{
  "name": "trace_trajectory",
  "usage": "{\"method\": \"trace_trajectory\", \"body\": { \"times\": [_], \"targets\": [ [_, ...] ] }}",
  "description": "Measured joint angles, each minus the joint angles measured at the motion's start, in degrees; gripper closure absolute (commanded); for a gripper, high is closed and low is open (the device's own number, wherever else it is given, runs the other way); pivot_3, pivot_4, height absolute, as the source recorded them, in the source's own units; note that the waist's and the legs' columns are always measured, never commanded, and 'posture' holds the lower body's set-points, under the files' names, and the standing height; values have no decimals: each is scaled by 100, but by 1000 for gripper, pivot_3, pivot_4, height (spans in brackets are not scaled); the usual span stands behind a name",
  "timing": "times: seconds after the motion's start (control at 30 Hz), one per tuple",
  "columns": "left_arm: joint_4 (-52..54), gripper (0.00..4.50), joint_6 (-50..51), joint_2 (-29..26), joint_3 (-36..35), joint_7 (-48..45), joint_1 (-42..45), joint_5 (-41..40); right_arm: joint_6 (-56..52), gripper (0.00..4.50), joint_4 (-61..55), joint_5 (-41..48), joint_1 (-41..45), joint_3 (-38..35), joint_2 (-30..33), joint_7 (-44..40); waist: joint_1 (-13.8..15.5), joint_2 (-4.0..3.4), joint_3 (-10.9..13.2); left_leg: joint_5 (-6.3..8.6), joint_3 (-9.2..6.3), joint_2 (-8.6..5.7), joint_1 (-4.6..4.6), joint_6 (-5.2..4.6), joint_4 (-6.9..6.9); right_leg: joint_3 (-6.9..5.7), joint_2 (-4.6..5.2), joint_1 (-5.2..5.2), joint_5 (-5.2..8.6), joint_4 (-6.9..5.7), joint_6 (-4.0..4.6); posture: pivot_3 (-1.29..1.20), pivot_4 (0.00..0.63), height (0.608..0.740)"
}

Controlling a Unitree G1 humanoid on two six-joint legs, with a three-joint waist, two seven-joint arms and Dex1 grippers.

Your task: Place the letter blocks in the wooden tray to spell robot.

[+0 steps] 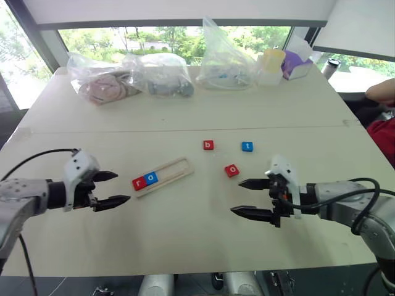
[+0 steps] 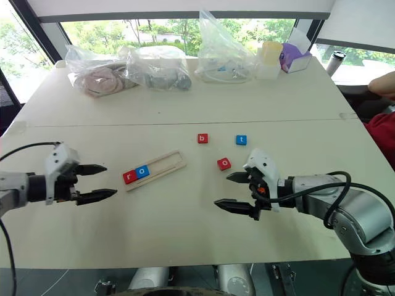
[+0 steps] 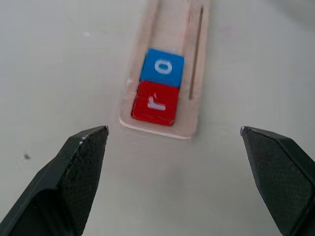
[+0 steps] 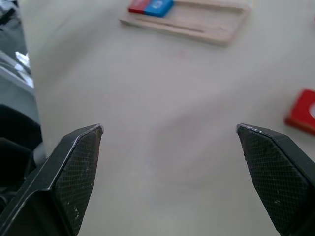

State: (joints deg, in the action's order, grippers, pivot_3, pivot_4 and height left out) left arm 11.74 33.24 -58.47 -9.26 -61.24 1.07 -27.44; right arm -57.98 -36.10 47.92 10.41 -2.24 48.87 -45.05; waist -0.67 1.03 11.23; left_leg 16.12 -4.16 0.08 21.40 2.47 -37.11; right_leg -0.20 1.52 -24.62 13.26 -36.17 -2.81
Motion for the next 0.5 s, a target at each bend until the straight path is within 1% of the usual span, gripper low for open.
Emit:
{"method": "trace_trajectory", "body": {
  "times": [0.13, 0.2, 0.33, 0.5],
  "targets": [
    [-646, 0, -421, 163, 541, -143, 537, 417, -140, 38, -214, 125, 19, 149, -150, 195, 17, 1, -1, 0, 1, -2, 3, 0, -5, 0, 8, 1, -1, 1, -1, 0, 150, 740],
    [-858, 0, -603, 262, 683, -180, 652, 575, -155, 38, -284, 183, -33, 181, -286, 328, 10, 2, -1, 0, 5, -2, 2, -1, -6, 2, 10, 1, -2, 1, -2, 0, 150, 740],
    [-943, 0, -746, 491, 845, -209, 759, 689, -156, 38, -382, 173, -300, 348, -359, 539, 6, 2, -1, 0, 5, 0, 0, -1, -5, 2, 9, 2, -2, -2, -4, 0, 150, 740],
    [-947, 0, -858, 729, 966, -151, 877, 880, -91, 38, -387, 74, -306, 448, -444, 644, 12, 1, -3, 0, 3, -1, -6, -1, -9, 2, 7, 7, -2, -5, -5, 0, 150, 740]
  ]
}}
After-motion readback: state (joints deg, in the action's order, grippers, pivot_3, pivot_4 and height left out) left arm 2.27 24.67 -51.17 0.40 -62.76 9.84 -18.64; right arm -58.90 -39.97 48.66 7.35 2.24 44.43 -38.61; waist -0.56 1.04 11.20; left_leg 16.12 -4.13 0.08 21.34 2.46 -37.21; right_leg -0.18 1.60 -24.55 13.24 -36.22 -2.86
